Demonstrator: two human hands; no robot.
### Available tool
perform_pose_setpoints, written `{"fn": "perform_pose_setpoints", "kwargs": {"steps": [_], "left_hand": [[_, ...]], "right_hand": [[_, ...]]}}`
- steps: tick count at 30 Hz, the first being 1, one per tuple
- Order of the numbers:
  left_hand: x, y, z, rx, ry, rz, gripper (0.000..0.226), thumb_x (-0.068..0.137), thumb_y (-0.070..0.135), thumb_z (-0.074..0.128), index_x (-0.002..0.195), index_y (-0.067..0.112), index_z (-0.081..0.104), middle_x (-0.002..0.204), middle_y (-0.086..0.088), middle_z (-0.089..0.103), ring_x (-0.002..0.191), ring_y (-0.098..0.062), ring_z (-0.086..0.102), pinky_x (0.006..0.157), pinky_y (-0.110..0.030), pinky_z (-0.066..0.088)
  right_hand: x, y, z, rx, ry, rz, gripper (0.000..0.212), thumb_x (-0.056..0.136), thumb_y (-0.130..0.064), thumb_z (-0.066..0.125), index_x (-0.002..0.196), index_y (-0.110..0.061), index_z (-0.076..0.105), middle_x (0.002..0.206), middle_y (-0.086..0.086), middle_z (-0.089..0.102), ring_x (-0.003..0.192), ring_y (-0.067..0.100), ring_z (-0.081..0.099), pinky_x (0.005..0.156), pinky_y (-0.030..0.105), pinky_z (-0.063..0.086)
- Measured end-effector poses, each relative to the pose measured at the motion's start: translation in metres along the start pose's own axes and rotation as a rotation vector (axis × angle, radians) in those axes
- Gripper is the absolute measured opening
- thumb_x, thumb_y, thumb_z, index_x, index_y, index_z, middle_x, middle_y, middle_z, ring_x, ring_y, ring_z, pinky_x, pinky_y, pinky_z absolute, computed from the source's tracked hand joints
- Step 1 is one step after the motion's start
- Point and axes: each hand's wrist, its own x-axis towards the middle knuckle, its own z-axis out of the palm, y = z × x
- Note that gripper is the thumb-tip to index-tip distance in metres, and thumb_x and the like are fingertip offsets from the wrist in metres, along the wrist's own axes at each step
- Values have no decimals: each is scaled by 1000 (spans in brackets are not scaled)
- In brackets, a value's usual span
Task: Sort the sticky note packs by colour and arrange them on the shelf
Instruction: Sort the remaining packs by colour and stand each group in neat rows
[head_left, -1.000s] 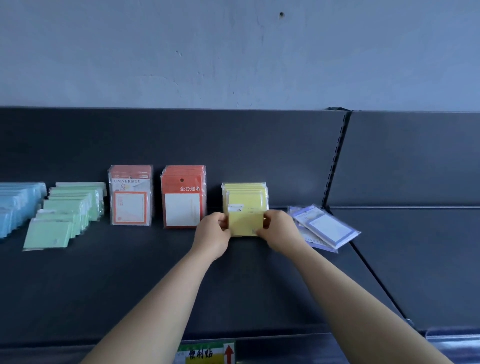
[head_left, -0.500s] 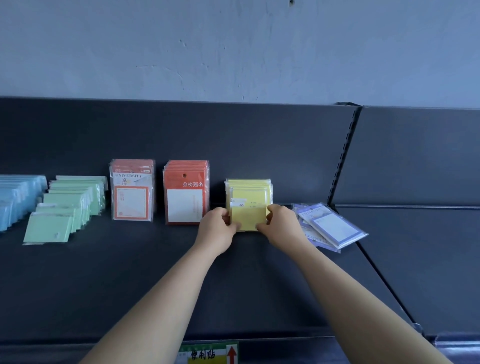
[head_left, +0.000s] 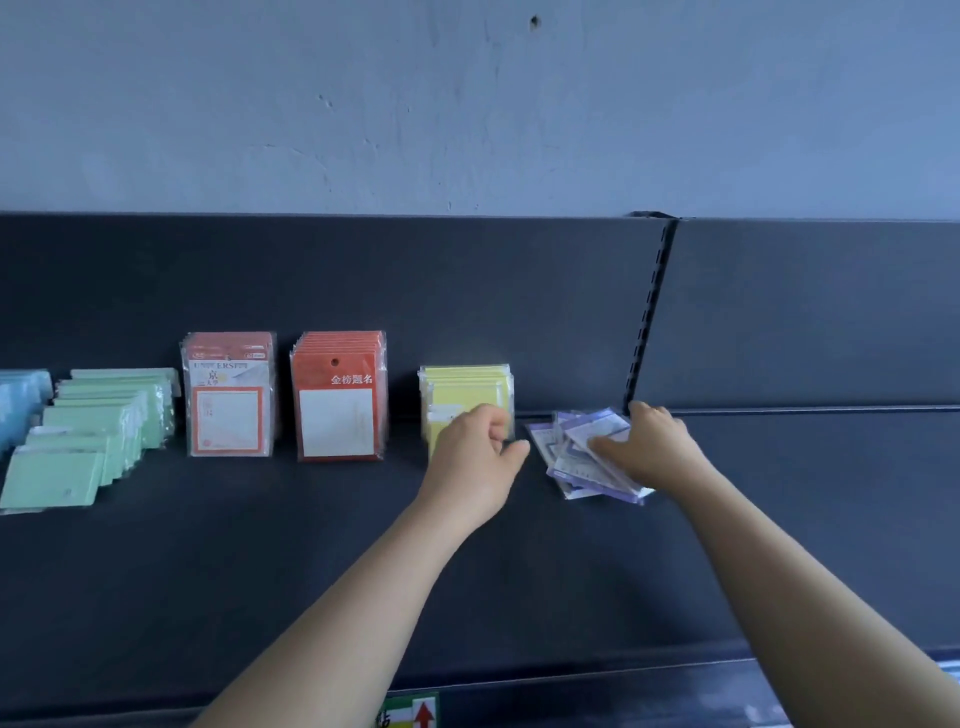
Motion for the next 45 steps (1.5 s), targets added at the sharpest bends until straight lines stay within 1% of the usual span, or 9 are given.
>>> {"fn": "perform_pose_setpoints", "kwargs": {"steps": [4,9,15,23,31,34,40,42,45], "left_hand": [[2,18,36,92,-186,-69,23,92,30,60,109,17,53,107,1,53,104,-21,58,85,-31,48],[15,33,63,151,-167,-148,28,83,33,68,88,12,50,87,-7,55,72,-21,51,49,-25,29],[24,33,68,-52,-167,-255,35,78,19,76,65,22,44,80,0,52,70,-22,48,63,-27,41],[33,49,43,-439,-31,-151,5,90,19,66,92,20,71,91,3,72,84,-14,64,80,-30,52],[14,50,43,-1048,-86,-394,37,96,40,54,107,6,65,99,-10,73,93,-23,70,91,-40,53],[-3,47,60,-977,-171,-303,34,93,33,59,116,8,62,114,-13,70,102,-28,68,91,-47,54],[-7,43,65,-425,106,-256,31,92,19,57,119,15,41,112,1,60,92,-12,60,80,-29,53],[-10,37,53,-357,238,-278,24,96,14,49,116,12,37,99,1,54,73,-8,52,52,-15,47],[-19,24,40,-313,243,-281,25,96,15,46,120,17,40,104,-6,58,74,-13,51,57,-23,42]], "right_hand": [[3,28,-6,104,-102,102,84,45,-68,70,108,-15,53,108,0,58,103,25,54,83,38,50],[12,64,-25,496,-72,188,48,70,-35,80,106,-9,62,100,4,69,89,22,65,80,36,54],[15,94,-42,695,-56,63,25,80,-23,76,97,-11,63,96,4,71,86,21,68,79,36,54],[19,76,-52,799,-307,-263,37,80,-9,76,114,-16,62,107,1,72,96,17,70,87,35,55],[15,73,-35,1058,-532,-255,25,90,-8,63,115,-3,61,110,9,71,101,26,68,87,38,55],[13,68,-30,1211,-525,-224,24,94,-11,56,117,-2,58,113,13,69,104,30,67,88,44,54],[16,56,-11,687,-342,-302,30,95,-27,52,117,-7,58,100,-1,61,88,15,56,76,27,43],[22,58,-15,464,-192,-269,46,95,-31,51,136,-13,47,115,1,53,99,17,52,74,26,42],[28,57,-6,280,-257,-225,69,83,-47,63,140,-14,42,134,5,50,122,26,47,90,33,44]]}}
